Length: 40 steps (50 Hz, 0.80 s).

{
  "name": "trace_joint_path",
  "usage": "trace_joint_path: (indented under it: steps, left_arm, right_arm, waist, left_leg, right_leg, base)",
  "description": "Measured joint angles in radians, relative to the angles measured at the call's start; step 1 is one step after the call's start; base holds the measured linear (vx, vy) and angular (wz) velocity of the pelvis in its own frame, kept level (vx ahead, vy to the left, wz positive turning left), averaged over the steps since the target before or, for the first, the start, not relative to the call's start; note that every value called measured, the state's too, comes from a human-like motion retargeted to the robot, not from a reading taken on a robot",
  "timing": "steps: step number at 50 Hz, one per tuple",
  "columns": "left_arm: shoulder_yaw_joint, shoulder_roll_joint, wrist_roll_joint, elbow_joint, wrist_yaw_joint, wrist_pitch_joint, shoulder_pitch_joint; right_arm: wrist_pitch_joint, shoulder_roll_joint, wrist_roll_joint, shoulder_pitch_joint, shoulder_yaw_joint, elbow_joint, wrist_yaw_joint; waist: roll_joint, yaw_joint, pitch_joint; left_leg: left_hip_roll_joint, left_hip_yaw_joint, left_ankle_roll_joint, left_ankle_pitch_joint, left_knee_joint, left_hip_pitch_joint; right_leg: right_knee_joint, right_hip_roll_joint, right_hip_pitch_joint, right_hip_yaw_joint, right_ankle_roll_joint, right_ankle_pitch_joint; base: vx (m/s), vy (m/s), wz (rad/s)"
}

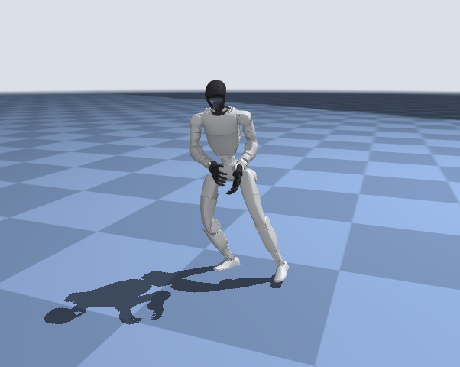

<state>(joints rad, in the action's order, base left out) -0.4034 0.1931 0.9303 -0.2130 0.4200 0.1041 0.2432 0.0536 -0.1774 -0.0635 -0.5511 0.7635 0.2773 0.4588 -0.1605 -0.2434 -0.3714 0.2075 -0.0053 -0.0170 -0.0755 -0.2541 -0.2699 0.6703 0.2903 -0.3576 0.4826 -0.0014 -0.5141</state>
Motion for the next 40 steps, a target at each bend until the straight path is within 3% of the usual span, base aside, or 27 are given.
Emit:
trace_joint_path:
  steps: [3, 5, 7, 9, 10, 13, 16, 18, 20, 23, 25, 27, 32, 36, 40]
  left_arm:
    - [-0.089, -0.058, -0.031, 0.018, 0.000, -0.009, 0.098]
    - [-0.145, -0.112, -0.052, 0.009, -0.008, -0.003, 0.187]
    - [-0.185, -0.156, -0.071, -0.012, -0.004, 0.008, 0.328]
    - [-0.205, -0.179, -0.081, -0.035, 0.013, 0.022, 0.529]
    - [-0.212, -0.180, -0.084, -0.042, 0.024, 0.028, 0.639]
    - [-0.223, -0.083, -0.097, -0.068, 0.027, 0.050, 1.015]
    - [-0.252, 0.050, -0.126, -0.093, -0.016, 0.067, 1.313]
    - [-0.271, 0.117, -0.124, -0.096, -0.051, 0.092, 1.460]
    - [-0.276, 0.144, -0.142, -0.091, -0.090, 0.091, 1.563]
    - [-0.244, 0.126, -0.249, -0.033, -0.146, 0.031, 1.619]
    - [-0.233, 0.075, -0.323, 0.049, -0.132, 0.034, 1.595]
    - [-0.235, 0.076, -0.429, 0.138, -0.132, 0.021, 1.538]
    - [-0.290, -0.018, -0.593, 0.199, -0.068, 0.029, 1.394]
    - [-0.308, -0.044, -0.677, 0.204, -0.118, 0.019, 1.344]
    - [-0.321, -0.089, -0.722, 0.207, -0.141, 0.013, 1.366]
  right_arm:
    - [0.019, -0.165, -0.122, 0.018, -0.097, -0.144, -0.048]
    - [0.011, -0.283, -0.164, -0.016, -0.150, -0.222, -0.112]
    - [-0.002, -0.407, -0.164, -0.109, -0.197, -0.294, -0.162]
    - [-0.020, -0.534, -0.140, -0.257, -0.231, -0.355, -0.178]
    - [-0.029, -0.593, -0.121, -0.344, -0.241, -0.376, -0.175]
    - [-0.056, -0.712, -0.060, -0.681, -0.222, -0.366, -0.136]
    - [-0.073, -0.739, 0.015, -0.957, -0.193, -0.317, -0.087]
    - [-0.075, -0.731, 0.069, -1.094, -0.179, -0.290, -0.037]
    - [-0.085, -0.732, 0.154, -1.164, -0.192, -0.296, 0.030]
    - [-0.115, -0.785, 0.329, -1.112, -0.291, -0.411, 0.129]
    - [-0.082, -0.831, 0.395, -0.960, -0.425, -0.550, 0.186]
    - [-0.054, -0.852, 0.452, -0.780, -0.580, -0.661, 0.213]
    - [0.037, -0.812, 0.442, -0.320, -0.838, -0.850, 0.208]
    - [0.051, -0.869, 0.474, -0.129, -0.896, -0.895, 0.223]
    - [0.032, -0.948, 0.542, -0.014, -0.977, -0.915, 0.300]
  waist:
    - [-0.084, 0.169, 0.169]
    - [-0.078, 0.278, 0.274]
    - [-0.008, 0.352, 0.346]
    - [0.090, 0.397, 0.377]
    - [0.141, 0.413, 0.385]
    - [0.243, 0.448, 0.375]
    - [0.256, 0.471, 0.378]
    - [0.233, 0.487, 0.373]
    - [0.208, 0.501, 0.365]
    - [0.198, 0.524, 0.360]
    - [0.217, 0.527, 0.355]
    - [0.222, 0.571, 0.336]
    - [0.194, 0.660, 0.313]
    - [0.211, 0.718, 0.309]
    - [0.238, 0.769, 0.300]
  left_leg:
    - [-0.051, 0.007, 0.019, 0.087, 0.080, 0.057]
    - [-0.123, -0.131, -0.012, 0.097, 0.135, 0.107]
    - [-0.156, -0.302, -0.047, 0.116, 0.170, 0.147]
    - [-0.132, -0.330, -0.048, 0.118, 0.174, 0.171]
    - [-0.103, -0.289, -0.038, 0.103, 0.168, 0.181]
    - [-0.009, -0.060, -0.001, -0.071, 0.137, 0.226]
    - [0.036, 0.057, -0.003, -0.232, 0.159, 0.320]
    - [0.061, 0.098, -0.030, -0.272, 0.194, 0.397]
    - [0.101, 0.127, -0.061, -0.266, 0.212, 0.460]
    - [0.184, 0.184, -0.039, -0.192, 0.125, 0.457]
    - [0.280, 0.238, -0.019, -0.104, -0.008, 0.381]
    - [0.287, 0.214, 0.008, -0.043, -0.168, 0.290]
    - [0.060, 0.040, 0.031, -0.019, -0.376, 0.161]
    - [0.020, 0.134, 0.077, 0.110, -0.397, 0.167]
    - [-0.076, -0.045, 0.035, 0.215, -0.366, 0.218]
  right_leg:
    - [-0.228, -0.118, 0.104, -0.046, 0.072, 0.270]
    - [-0.304, -0.203, 0.133, -0.169, 0.152, 0.476]
    - [-0.297, -0.274, 0.126, -0.312, 0.224, 0.579]
    - [-0.256, -0.275, 0.111, -0.362, 0.250, 0.563]
    - [-0.237, -0.248, 0.107, -0.351, 0.244, 0.532]
    - [-0.256, -0.021, 0.112, -0.170, 0.174, 0.450]
    - [-0.402, 0.185, 0.127, -0.058, 0.133, 0.521]
    - [-0.495, 0.251, 0.130, -0.107, 0.160, 0.591]
    - [-0.527, 0.254, 0.132, -0.215, 0.213, 0.587]
    - [-0.474, 0.180, 0.123, -0.296, 0.258, 0.470]
    - [-0.433, 0.075, 0.095, -0.285, 0.263, 0.424]
    - [-0.424, 0.037, 0.096, -0.287, 0.263, 0.416]
    - [-0.496, 0.037, 0.120, -0.384, 0.259, 0.437]
    - [-0.560, 0.019, 0.116, -0.490, 0.201, 0.445]
    - [-0.620, -0.012, 0.114, -0.605, 0.186, 0.458]
  base:
    - [0.30, -0.63, -0.24]
    - [0.25, -0.59, -0.61]
    - [0.23, -0.55, -0.96]
    - [0.24, -0.50, -1.05]
    - [0.25, -0.47, -0.99]
    - [0.27, -0.49, -0.91]
    - [0.34, -0.68, -0.81]
    - [0.40, -0.90, -0.69]
    - [0.39, -0.95, -0.64]
    - [0.32, -0.91, -0.62]
    - [0.19, -0.94, -0.74]
    - [0.19, -0.68, -0.67]
    - [0.19, -0.34, -0.97]
    - [0.19, -0.22, -1.40]
    - [0.21, -0.12, -1.56]
